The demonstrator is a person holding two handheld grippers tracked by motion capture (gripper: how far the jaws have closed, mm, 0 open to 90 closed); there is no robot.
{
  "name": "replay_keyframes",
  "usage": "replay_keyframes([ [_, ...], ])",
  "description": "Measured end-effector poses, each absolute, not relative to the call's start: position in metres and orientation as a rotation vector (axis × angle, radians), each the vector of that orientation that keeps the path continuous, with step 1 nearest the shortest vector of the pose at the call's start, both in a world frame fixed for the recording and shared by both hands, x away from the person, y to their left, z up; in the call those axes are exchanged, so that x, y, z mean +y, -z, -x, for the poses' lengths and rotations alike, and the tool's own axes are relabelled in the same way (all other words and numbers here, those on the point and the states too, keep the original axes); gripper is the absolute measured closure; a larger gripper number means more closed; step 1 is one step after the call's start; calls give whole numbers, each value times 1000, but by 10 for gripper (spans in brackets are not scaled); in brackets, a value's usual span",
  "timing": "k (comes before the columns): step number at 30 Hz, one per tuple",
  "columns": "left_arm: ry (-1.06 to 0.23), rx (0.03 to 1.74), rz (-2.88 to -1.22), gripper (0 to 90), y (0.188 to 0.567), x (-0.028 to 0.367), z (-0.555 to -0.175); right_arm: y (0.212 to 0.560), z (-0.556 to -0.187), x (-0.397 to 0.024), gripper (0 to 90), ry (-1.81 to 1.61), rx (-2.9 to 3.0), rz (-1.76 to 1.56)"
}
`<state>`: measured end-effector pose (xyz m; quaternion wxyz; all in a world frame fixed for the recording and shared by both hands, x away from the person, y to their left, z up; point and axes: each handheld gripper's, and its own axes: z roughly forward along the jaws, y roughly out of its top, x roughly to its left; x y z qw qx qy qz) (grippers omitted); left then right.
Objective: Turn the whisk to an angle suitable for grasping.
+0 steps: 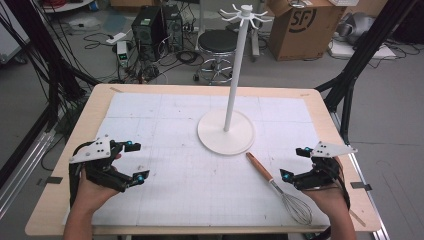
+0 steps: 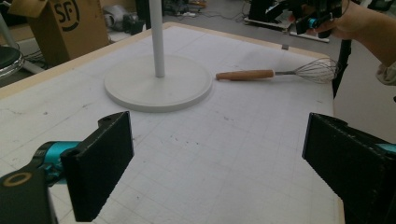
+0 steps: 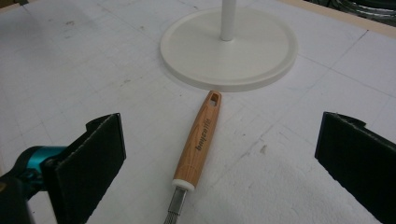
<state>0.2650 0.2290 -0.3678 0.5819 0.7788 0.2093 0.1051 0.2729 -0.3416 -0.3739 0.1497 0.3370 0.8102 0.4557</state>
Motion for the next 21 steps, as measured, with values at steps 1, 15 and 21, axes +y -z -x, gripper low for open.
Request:
replay_keyframes([
  [1,-242,491,-1819,94,368,229,-265,373,-272,-341,7,-1319,2328,-972],
  [15,-211,481,-1831,94,372,224,-270,371,-270,-343,7,-1313,2308,-989],
  [21,-227,485,-1812,94,368,229,-268,374,-276,-332,7,-1264,2348,-994],
])
